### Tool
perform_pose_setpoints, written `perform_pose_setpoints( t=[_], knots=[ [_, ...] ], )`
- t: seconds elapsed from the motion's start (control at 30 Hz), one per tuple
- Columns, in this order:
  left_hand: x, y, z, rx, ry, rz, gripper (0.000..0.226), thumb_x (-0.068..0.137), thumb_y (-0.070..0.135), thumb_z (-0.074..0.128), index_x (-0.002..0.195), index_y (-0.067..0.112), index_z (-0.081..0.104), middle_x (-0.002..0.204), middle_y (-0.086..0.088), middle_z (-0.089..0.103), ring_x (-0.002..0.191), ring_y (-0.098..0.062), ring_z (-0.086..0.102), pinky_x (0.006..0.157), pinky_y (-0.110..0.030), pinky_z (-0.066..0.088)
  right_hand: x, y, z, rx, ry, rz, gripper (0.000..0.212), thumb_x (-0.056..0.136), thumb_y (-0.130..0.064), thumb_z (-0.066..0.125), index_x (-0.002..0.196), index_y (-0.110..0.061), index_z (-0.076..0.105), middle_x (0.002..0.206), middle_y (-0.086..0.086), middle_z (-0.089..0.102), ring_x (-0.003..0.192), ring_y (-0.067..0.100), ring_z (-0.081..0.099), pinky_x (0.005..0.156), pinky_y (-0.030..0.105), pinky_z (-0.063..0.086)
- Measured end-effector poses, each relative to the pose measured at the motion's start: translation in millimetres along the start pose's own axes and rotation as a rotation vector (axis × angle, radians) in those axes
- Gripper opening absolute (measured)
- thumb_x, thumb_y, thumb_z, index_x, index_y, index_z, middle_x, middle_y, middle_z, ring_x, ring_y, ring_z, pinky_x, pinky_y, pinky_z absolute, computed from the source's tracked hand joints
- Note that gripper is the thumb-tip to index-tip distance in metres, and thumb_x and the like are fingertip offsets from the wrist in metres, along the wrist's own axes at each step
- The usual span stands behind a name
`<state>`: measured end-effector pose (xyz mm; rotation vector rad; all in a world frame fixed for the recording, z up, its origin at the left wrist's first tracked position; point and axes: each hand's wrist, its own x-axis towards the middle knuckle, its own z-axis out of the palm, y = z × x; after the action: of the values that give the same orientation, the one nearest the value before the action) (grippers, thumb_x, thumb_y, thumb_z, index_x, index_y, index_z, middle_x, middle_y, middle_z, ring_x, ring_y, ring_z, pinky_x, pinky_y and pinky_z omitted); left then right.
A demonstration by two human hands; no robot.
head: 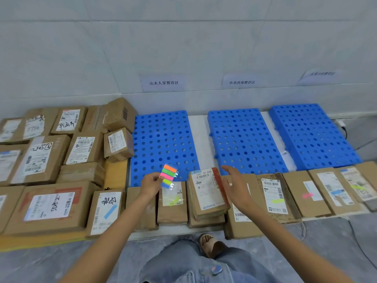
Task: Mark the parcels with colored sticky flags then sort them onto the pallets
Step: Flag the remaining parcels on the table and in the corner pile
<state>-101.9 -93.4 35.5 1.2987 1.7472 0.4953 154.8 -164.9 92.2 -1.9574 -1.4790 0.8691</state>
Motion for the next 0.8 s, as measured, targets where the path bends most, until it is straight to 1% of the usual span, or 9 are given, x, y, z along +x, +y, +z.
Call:
perform_pose_setpoints(
  t=[0.1,0.17,0.27,0.33,0.37,0.43,0.5,0.63,0.8],
  knots=[
    [-18.5,40.1,-15.0,-0.307,-0.147,-0.063,0.028,0.098,0.013,0.048,0.121,0.0,0.058,0.111,-0.011,0.061,0.064,-0.012,0.065,0.062,-0.018,0.054,7.6,-21.8,-2.8,-0.02,0.053,-0.207,0.029,0.098,-0.018,0.047,0.125,-0.02,0.053,0.128,-0.002,0.053,0.12,0.011,0.046,0.104,0.028,0.037],
    [-35.7,67.8,-24.2,-0.399,-0.3,-0.017,0.03,0.098,0.015,0.047,0.124,0.003,0.056,0.109,-0.009,0.061,0.059,-0.007,0.068,0.062,-0.017,0.056,12.2,-40.2,-1.9,-0.055,0.072,-0.408,0.027,0.095,-0.015,0.049,0.121,-0.02,0.057,0.12,-0.002,0.055,0.113,0.008,0.046,0.097,0.03,0.042],
    [-60.7,101.1,-33.9,-0.413,-0.451,0.096,0.025,0.097,0.02,0.049,0.119,0.012,0.058,0.093,-0.002,0.069,0.062,-0.011,0.07,0.064,-0.022,0.058,17.9,-60.4,1.4,-0.118,0.019,-0.637,0.031,0.093,-0.033,0.048,0.121,-0.025,0.057,0.122,-0.002,0.052,0.117,0.01,0.043,0.098,0.027,0.038],
    [-70.0,112.0,-36.7,-0.438,-0.482,0.124,0.021,0.097,0.022,0.05,0.116,0.017,0.058,0.073,0.001,0.069,0.056,-0.012,0.067,0.068,-0.027,0.059,20.2,-68.8,1.9,-0.159,-0.015,-0.726,0.034,0.092,-0.038,0.049,0.124,-0.029,0.057,0.124,-0.003,0.051,0.121,0.013,0.042,0.103,0.029,0.031],
    [-71.7,114.3,-37.5,-0.453,-0.488,0.129,0.021,0.096,0.022,0.051,0.116,0.018,0.058,0.07,0.0,0.068,0.057,-0.013,0.065,0.07,-0.029,0.059,21.1,-70.8,1.6,-0.17,-0.009,-0.763,0.034,0.091,-0.038,0.05,0.124,-0.029,0.057,0.123,-0.002,0.053,0.12,0.013,0.042,0.103,0.032,0.03],
    [-71.3,114.3,-39.0,-0.515,-0.514,0.121,0.026,0.094,0.019,0.056,0.12,0.021,0.056,0.086,-0.009,0.07,0.074,-0.019,0.069,0.072,-0.032,0.058,24.1,-69.3,-0.2,-0.164,0.037,-0.795,0.031,0.091,-0.035,0.051,0.118,-0.027,0.062,0.117,-0.002,0.057,0.115,0.013,0.045,0.1,0.04,0.034],
    [-71.1,111.9,-39.3,-0.555,-0.55,0.113,0.037,0.091,0.012,0.059,0.126,0.021,0.051,0.087,-0.009,0.069,0.084,-0.022,0.068,0.072,-0.031,0.057,27.7,-64.2,-3.8,-0.177,0.075,-0.773,0.028,0.09,-0.037,0.052,0.114,-0.03,0.064,0.115,-0.003,0.059,0.116,0.013,0.044,0.104,0.048,0.031],
    [-73.5,110.5,-37.0,-0.487,-0.549,0.123,0.043,0.091,0.006,0.059,0.129,0.023,0.047,0.077,-0.004,0.069,0.078,-0.019,0.069,0.069,-0.029,0.056,29.5,-56.3,-6.1,-0.349,0.044,-0.79,0.032,0.089,-0.044,0.046,0.117,-0.037,0.059,0.124,-0.005,0.056,0.128,0.018,0.037,0.112,0.054,0.012],
    [-71.4,113.1,-35.1,-0.478,-0.533,0.105,0.042,0.091,0.008,0.059,0.129,0.022,0.048,0.093,-0.014,0.067,0.082,-0.022,0.068,0.068,-0.029,0.055,28.3,-58.9,-5.0,-0.345,0.065,-0.81,0.03,0.088,-0.04,0.046,0.115,-0.033,0.059,0.122,-0.003,0.057,0.127,0.02,0.039,0.112,0.056,0.015]
  ],
)
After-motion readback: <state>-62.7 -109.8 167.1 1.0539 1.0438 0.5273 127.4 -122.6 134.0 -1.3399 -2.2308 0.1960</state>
